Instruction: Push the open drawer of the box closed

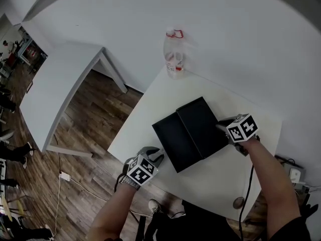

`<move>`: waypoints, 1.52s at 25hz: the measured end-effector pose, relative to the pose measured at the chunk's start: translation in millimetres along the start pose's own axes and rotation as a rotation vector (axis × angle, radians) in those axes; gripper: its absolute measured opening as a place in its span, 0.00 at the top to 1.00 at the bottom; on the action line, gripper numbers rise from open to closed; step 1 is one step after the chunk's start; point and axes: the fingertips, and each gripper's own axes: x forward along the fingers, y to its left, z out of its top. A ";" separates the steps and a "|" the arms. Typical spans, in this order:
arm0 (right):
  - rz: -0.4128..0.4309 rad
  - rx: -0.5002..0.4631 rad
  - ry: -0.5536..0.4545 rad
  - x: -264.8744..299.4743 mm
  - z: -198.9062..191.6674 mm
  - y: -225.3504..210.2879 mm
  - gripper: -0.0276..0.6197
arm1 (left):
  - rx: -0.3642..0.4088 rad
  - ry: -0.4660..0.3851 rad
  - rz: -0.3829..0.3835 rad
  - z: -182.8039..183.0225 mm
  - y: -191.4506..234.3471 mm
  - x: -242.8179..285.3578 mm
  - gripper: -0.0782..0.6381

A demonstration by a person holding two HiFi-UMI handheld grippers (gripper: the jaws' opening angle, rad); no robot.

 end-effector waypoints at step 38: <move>0.008 0.003 -0.011 1.7 -0.2 1.7 0.84 | 0.002 -0.024 0.004 43.7 0.7 19.8 0.79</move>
